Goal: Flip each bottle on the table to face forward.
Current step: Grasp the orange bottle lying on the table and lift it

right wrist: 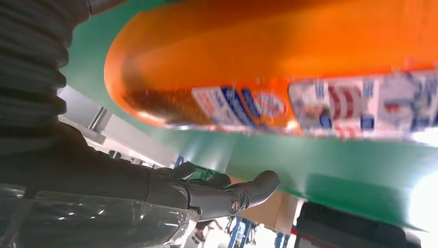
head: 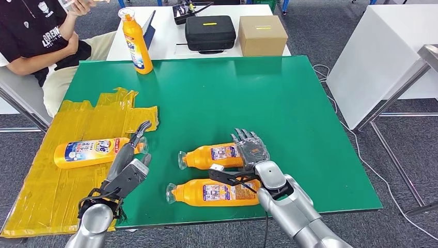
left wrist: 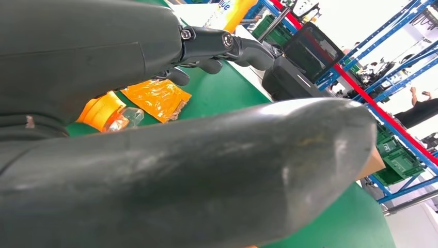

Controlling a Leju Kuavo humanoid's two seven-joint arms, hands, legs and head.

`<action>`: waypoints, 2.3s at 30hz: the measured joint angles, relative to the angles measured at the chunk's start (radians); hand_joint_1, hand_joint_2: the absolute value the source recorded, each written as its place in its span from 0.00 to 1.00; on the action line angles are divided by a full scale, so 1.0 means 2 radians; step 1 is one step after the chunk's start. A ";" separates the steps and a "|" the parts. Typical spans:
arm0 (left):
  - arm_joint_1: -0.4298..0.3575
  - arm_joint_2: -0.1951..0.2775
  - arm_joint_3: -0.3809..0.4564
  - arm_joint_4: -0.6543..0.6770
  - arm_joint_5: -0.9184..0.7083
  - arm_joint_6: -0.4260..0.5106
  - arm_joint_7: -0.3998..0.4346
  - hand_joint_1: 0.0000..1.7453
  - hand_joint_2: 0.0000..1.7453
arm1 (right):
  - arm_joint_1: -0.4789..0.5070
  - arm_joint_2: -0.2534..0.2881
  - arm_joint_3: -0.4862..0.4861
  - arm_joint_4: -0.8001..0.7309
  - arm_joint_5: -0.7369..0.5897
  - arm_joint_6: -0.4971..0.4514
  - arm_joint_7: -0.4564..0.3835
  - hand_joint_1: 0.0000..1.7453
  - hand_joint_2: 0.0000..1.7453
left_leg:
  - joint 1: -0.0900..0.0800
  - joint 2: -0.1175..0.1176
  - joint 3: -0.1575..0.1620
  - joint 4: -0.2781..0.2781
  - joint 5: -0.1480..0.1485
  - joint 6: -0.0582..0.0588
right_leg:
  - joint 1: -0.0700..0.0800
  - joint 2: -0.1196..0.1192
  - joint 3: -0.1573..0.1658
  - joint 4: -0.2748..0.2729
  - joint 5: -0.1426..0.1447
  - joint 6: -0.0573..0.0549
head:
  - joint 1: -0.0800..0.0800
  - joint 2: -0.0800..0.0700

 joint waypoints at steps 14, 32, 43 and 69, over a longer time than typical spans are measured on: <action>-0.003 -0.001 -0.001 0.004 0.001 -0.001 0.000 0.00 0.00 | -0.016 0.013 -0.001 0.049 -0.002 0.002 0.001 0.00 1.00 | 0.000 0.001 0.000 0.000 0.000 0.000 | 0.000 0.000 0.000 0.000 0.000 0.000 | 0.000 0.000; -0.028 -0.005 -0.008 0.027 0.006 0.000 0.004 0.00 0.00 | -0.106 0.053 -0.029 0.241 -0.024 -0.059 0.010 1.00 1.00 | 0.000 0.001 0.003 0.000 0.001 0.000 | 0.000 0.000 0.002 0.000 0.001 -0.001 | 0.000 0.000; -0.043 -0.006 -0.015 0.043 0.012 0.000 0.004 0.00 0.00 | -0.107 0.057 -0.055 0.252 -0.023 -0.077 0.005 1.00 1.00 | 0.000 0.001 0.003 0.000 0.001 0.000 | 0.000 0.000 0.002 0.000 0.001 -0.001 | 0.000 0.000; -0.042 -0.014 -0.013 0.044 0.185 -0.099 0.000 0.00 1.00 | -0.001 0.096 -0.120 0.029 -0.335 -0.216 -0.227 1.00 1.00 | 0.001 0.000 -0.001 0.000 0.001 0.000 | 0.001 0.000 -0.001 0.000 0.001 -0.001 | 0.000 0.000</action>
